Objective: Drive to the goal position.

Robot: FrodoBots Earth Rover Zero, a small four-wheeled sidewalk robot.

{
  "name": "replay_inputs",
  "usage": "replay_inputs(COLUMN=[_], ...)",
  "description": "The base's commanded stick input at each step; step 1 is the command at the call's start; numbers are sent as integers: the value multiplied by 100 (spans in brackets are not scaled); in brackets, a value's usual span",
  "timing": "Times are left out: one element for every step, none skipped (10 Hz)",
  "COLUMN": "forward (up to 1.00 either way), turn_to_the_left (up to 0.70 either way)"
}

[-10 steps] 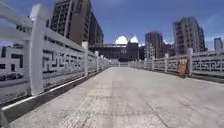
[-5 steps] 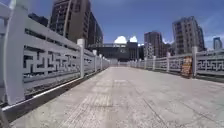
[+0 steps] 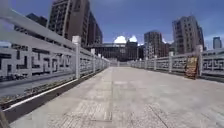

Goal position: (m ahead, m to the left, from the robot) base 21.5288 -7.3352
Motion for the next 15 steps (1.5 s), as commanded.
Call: replay_inputs(forward=[70,70,70,70,70,70,70,70,70,70,70,70,70,70,70], turn_to_the_left=[0,0,0,0,0,0,0,0,0,0,0,0,0,0,0])
